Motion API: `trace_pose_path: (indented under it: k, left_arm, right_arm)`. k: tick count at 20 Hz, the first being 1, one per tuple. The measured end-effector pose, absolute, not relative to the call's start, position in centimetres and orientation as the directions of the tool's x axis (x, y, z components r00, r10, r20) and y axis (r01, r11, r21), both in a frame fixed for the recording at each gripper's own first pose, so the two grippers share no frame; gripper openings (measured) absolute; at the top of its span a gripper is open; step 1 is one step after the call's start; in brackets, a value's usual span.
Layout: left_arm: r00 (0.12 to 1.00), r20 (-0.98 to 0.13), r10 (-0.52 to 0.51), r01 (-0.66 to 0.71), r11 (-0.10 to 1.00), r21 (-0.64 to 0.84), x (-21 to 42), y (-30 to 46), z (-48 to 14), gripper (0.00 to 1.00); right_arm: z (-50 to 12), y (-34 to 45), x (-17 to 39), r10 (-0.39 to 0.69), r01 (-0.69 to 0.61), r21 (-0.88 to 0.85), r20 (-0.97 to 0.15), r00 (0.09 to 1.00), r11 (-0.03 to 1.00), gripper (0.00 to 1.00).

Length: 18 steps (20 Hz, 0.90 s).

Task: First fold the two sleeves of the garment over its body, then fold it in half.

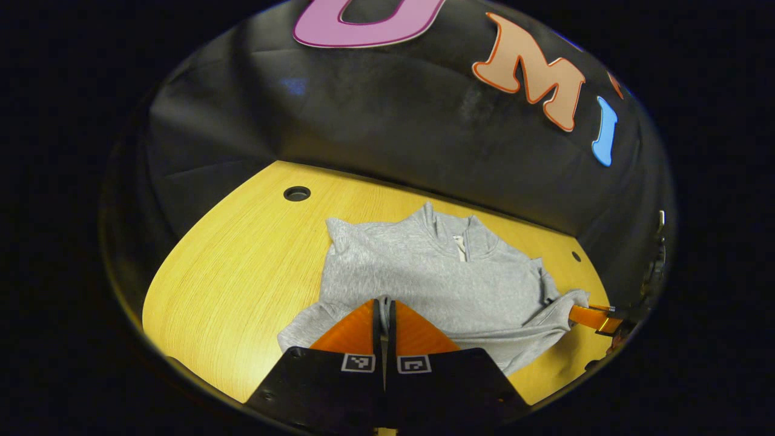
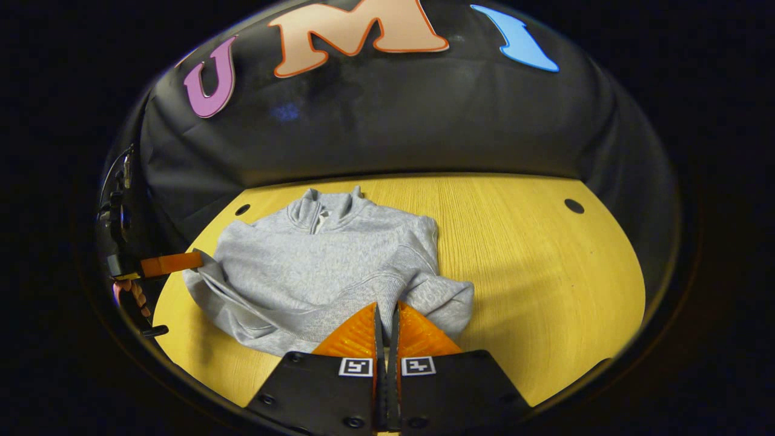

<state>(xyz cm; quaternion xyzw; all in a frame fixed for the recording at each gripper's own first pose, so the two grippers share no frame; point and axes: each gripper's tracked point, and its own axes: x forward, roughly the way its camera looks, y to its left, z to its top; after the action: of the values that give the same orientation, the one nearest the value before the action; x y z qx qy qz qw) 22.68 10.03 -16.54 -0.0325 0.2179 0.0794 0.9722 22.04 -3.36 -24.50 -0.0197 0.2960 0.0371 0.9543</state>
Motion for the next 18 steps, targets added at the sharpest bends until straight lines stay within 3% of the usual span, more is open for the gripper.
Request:
trace_pose_path:
  k: [4, 8, 10, 11, 13, 14, 15, 18]
  left_arm:
    - [0.859, -0.491, 0.144, -0.169, 0.986, -0.006, 23.8, 10.4, -19.3, 0.00]
    - [0.863, -0.482, 0.154, -0.202, 0.978, -0.049, 23.9, 10.5, -19.3, 0.04]
    - [0.861, -0.485, 0.152, -0.206, 0.977, -0.059, 23.7, 10.6, -19.5, 0.08]
    - [0.864, -0.483, 0.144, -0.197, 0.979, -0.060, 23.6, 10.4, -19.1, 0.10]
    - [0.873, -0.471, 0.127, -0.169, 0.984, -0.048, 23.1, 10.0, -18.1, 0.45]
    - [0.880, -0.456, 0.131, -0.163, 0.986, -0.032, 22.9, 9.9, -17.3, 0.65]
    - [0.892, -0.431, 0.138, -0.164, 0.986, -0.023, 22.7, 9.9, -16.1, 0.72]
    - [0.921, -0.368, 0.129, -0.150, 0.988, -0.029, 21.2, 8.9, -12.9, 0.89]
  right_arm:
    - [-26.3, -3.2, 23.0, 0.108, -0.121, 0.018, -0.596, 0.796, 0.992, 0.03]
    - [-26.3, -2.6, 22.7, 0.157, -0.160, 0.049, -0.598, 0.786, 0.986, 0.12]
    - [-26.0, -1.4, 22.2, 0.208, -0.186, 0.100, -0.598, 0.774, 0.978, 0.26]
    - [-25.8, -0.5, 22.0, 0.241, -0.205, 0.130, -0.596, 0.766, 0.970, 0.48]
    - [-25.2, 0.0, 21.7, 0.244, -0.221, 0.112, -0.584, 0.774, 0.969, 0.90]
    - [-24.9, 0.1, 21.6, 0.236, -0.228, 0.088, -0.576, 0.782, 0.970, 0.93]
    - [-24.2, 0.0, 21.5, 0.225, -0.230, 0.064, -0.563, 0.795, 0.971, 0.96]
    - [-20.2, 0.2, 21.0, 0.210, -0.226, 0.024, -0.476, 0.854, 0.974, 0.95]
